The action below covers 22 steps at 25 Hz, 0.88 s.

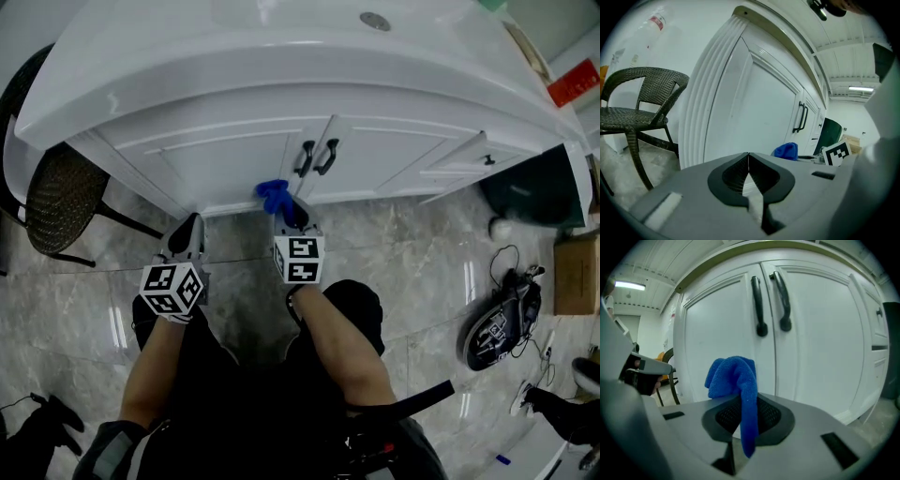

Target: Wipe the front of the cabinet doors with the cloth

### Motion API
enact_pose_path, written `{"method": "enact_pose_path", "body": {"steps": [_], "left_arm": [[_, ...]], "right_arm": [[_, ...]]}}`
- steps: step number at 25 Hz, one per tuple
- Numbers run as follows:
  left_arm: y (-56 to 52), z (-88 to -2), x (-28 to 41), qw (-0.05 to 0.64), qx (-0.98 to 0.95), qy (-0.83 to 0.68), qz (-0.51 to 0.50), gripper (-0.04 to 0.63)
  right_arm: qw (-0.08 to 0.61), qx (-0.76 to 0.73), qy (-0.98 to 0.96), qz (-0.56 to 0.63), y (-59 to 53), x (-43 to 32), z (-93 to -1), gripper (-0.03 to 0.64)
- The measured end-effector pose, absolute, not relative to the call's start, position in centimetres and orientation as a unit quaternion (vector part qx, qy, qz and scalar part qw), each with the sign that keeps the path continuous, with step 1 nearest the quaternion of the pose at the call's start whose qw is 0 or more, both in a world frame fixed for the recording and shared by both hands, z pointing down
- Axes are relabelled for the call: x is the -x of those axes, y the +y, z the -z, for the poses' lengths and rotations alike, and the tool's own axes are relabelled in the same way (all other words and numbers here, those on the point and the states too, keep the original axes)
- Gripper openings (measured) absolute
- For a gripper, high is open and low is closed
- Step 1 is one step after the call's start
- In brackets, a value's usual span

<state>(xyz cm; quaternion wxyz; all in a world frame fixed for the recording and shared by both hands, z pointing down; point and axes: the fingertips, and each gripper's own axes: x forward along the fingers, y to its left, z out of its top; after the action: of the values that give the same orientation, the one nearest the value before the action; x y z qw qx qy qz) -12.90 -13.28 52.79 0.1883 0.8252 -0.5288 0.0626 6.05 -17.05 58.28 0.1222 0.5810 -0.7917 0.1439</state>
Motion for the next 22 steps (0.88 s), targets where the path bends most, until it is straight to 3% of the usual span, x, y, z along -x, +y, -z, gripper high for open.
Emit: {"method": "enact_pose_path", "body": {"steps": [9, 14, 22], "left_arm": [[-13.4, -53.2, 11.8, 0.202, -0.830, -0.518, -0.048, 0.003], [-13.4, -53.8, 13.0, 0.204, -0.819, -0.534, -0.054, 0.003], [-12.1, -53.5, 18.1, 0.197, -0.787, -0.582, -0.064, 0.003]], "right_arm": [[0.114, -0.656, -0.714, -0.217, -15.0, -13.8, -60.5, 0.052], [0.082, -0.564, -0.791, -0.222, -14.0, -7.2, -59.3, 0.052], [0.116, -0.381, -0.901, -0.169, -12.5, 8.5, -59.5, 0.052]]}}
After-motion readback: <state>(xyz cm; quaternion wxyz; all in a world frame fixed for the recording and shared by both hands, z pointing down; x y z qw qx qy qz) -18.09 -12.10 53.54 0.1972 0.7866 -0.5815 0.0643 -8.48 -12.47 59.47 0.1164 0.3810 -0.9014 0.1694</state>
